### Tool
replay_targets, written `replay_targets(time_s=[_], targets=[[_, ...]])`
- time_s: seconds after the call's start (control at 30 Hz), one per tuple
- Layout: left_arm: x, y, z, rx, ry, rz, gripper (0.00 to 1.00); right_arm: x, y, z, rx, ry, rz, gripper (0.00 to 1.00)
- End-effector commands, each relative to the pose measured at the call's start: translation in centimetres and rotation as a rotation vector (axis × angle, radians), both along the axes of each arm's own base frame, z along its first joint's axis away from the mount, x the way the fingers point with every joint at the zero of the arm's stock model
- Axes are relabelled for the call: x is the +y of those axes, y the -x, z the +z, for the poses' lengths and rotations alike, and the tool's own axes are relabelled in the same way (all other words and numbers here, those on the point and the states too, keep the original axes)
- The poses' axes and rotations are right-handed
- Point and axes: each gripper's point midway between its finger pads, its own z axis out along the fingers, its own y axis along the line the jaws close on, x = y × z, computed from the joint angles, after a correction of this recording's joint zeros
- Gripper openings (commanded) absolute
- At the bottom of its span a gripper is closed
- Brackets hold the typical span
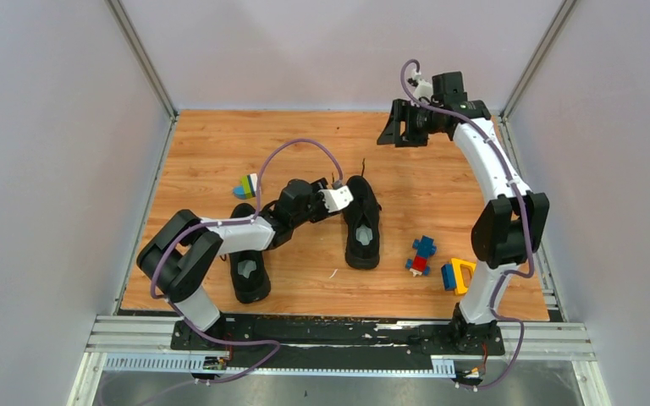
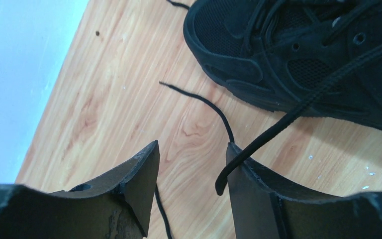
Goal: Tie the shoes
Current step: Pick up the shoelace at the center of the board.
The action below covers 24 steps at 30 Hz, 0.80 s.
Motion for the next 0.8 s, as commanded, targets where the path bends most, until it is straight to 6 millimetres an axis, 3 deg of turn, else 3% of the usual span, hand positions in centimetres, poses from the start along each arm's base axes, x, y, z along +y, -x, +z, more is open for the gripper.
replay_targets(time_s=[0.0, 0.1, 0.3, 0.4, 0.57, 0.77], targets=[[-2.0, -0.9, 6.4, -0.153, 0.099, -0.063, 0.6, 3.8, 1.7, -0.1, 0.192, -0.261, 0.051, 0.65], [-2.3, -0.4, 7.8, -0.169, 0.128, -0.093, 0.61, 5.2, 2.9, -0.9, 0.343, -0.386, 0.057, 0.73], [-2.6, 0.4, 9.8, -0.202, 0.156, -0.124, 0.65, 8.1, 5.7, -3.2, 0.728, -0.651, 0.083, 0.74], [-2.9, 0.8, 10.7, -0.244, 0.162, -0.153, 0.66, 9.2, 5.4, -3.3, 0.758, -0.671, 0.112, 0.73], [-4.1, 2.1, 10.6, -0.292, 0.149, -0.246, 0.67, 11.0, 4.7, -4.3, 0.783, -0.648, 0.097, 0.73], [-5.8, 3.9, 10.8, -0.426, 0.117, -0.378, 0.67, 12.6, 5.7, -7.0, 0.85, -0.578, 0.066, 0.75]])
